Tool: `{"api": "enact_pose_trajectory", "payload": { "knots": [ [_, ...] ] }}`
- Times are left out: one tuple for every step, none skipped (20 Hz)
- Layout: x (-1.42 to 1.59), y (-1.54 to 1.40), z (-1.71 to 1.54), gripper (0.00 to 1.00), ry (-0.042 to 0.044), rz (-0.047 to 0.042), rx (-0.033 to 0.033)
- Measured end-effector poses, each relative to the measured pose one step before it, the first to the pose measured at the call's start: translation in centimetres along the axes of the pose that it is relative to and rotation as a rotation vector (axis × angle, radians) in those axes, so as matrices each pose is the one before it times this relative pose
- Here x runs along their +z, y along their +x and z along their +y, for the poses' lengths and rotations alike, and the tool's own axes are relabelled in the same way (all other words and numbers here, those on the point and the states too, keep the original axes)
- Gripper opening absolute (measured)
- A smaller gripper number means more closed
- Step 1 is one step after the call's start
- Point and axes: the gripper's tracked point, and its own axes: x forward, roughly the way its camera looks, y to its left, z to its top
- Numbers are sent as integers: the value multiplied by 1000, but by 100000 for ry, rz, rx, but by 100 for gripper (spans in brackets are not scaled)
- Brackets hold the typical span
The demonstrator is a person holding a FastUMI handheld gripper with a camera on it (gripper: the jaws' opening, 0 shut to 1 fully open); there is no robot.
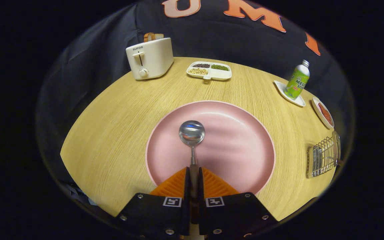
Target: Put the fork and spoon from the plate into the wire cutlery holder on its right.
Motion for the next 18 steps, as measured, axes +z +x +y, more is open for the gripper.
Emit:
{"api": "enact_pose_trajectory", "payload": {
  "knots": [
    [-99, 88, -8, 11, 1665, 953, 576],
    [13, -317, 17, 9, 2423, 740, 1277],
    [178, -167, -43, 8, 1549, -79, 1114],
    [374, -460, -351, 8, 982, -1621, 343],
    [562, -415, -574, 8, -196, -2257, -1002],
    [555, -521, -671, 8, -555, -2212, -1253],
    [647, -453, -638, 8, -131, -2138, -731],
    [496, -514, -621, 8, 273, -1393, -568],
    [333, -409, -752, 8, 286, -850, -986],
    [103, -145, -731, 8, -477, -62, -1077],
    [-221, -19, -676, 8, -861, 1033, -711],
    [-529, 11, -296, 8, -858, 1640, 385],
    [-464, -98, -182, 8, -1655, 1154, 543],
    [-363, 220, -154, 8, -1948, 1267, -304],
    [-567, 106, -60, 8, -1910, 2211, -354],
    [-605, 258, 69, 8, -1710, 2390, -561],
    [-556, 1, -139, 8, -2111, 2658, -521],
    [-398, 217, 58, 7, -1443, 1567, -228]
  ]
}}
